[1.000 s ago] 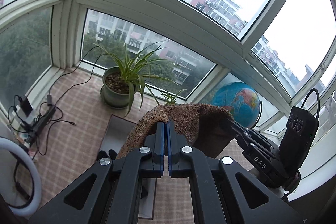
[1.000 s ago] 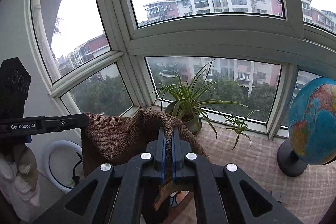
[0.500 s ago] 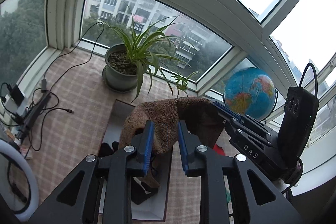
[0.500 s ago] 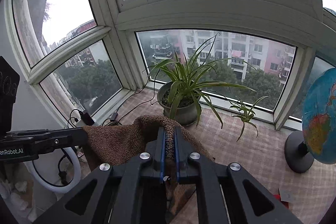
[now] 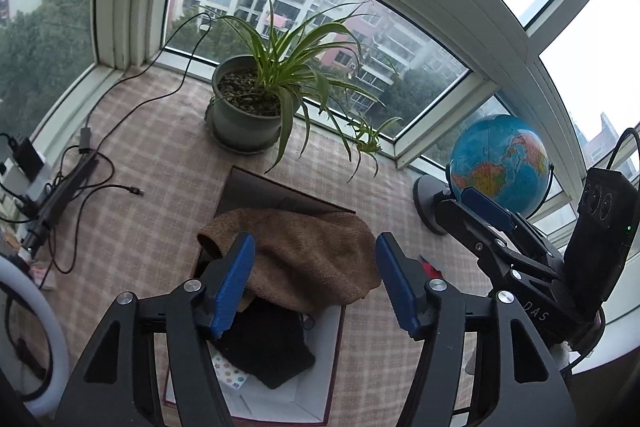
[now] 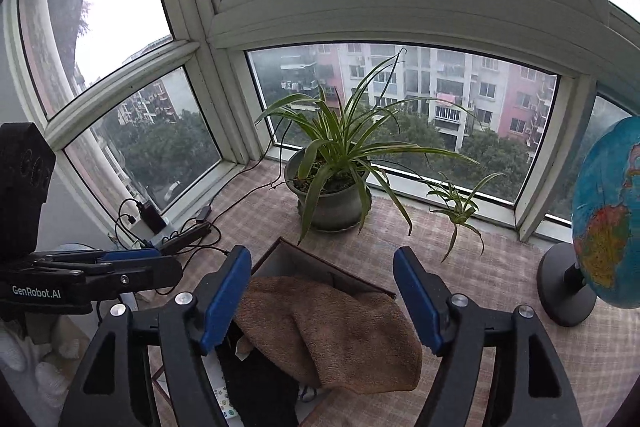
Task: Organize soft objects
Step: 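Open both grippers to release the brown towel into the box, then move both grippers toward the red cloth cushion with the grey tag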
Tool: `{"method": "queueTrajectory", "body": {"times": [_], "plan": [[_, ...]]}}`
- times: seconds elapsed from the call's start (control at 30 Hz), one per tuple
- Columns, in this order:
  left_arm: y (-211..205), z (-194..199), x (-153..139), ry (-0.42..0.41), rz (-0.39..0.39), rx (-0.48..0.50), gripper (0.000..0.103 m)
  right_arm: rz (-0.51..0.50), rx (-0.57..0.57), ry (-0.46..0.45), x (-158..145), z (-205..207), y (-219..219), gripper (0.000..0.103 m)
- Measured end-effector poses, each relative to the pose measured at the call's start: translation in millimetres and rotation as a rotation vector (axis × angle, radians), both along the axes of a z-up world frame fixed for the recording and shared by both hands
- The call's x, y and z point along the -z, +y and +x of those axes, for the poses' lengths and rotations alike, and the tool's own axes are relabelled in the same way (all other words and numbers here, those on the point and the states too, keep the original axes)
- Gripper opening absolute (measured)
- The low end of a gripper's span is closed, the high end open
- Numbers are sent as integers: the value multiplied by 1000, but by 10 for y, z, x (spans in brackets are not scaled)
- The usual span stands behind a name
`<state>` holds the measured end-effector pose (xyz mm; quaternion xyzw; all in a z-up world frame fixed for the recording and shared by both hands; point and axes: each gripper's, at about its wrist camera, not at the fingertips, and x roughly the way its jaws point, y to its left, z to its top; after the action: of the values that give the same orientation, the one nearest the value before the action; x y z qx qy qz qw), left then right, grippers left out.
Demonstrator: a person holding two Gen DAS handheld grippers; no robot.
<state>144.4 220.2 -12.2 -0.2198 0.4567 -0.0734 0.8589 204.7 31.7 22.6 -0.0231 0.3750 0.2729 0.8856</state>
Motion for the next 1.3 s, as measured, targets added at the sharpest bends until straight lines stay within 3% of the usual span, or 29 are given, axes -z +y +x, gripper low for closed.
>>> {"method": "queueTrajectory", "body": {"times": [0.27, 0.47, 0.8, 1.07, 1.3], "plan": [[-252, -72, -1, -12, 32, 40, 69, 22, 41, 8, -24, -102, -532, 76], [-556, -123, 29, -23, 29, 85, 70, 64, 121, 16, -67, -229, -1198, 77], [-1217, -202, 227, -13, -6, 182, 70, 36, 248, -2, -14, -717, -2348, 82], [-1789, -231, 471, 22, -63, 253, 74, 76, 372, 42, 175, -988, -3177, 87], [-2185, -223, 721, 62, -94, 275, 74, 94, 418, 104, 486, -1058, -3642, 87]]}}
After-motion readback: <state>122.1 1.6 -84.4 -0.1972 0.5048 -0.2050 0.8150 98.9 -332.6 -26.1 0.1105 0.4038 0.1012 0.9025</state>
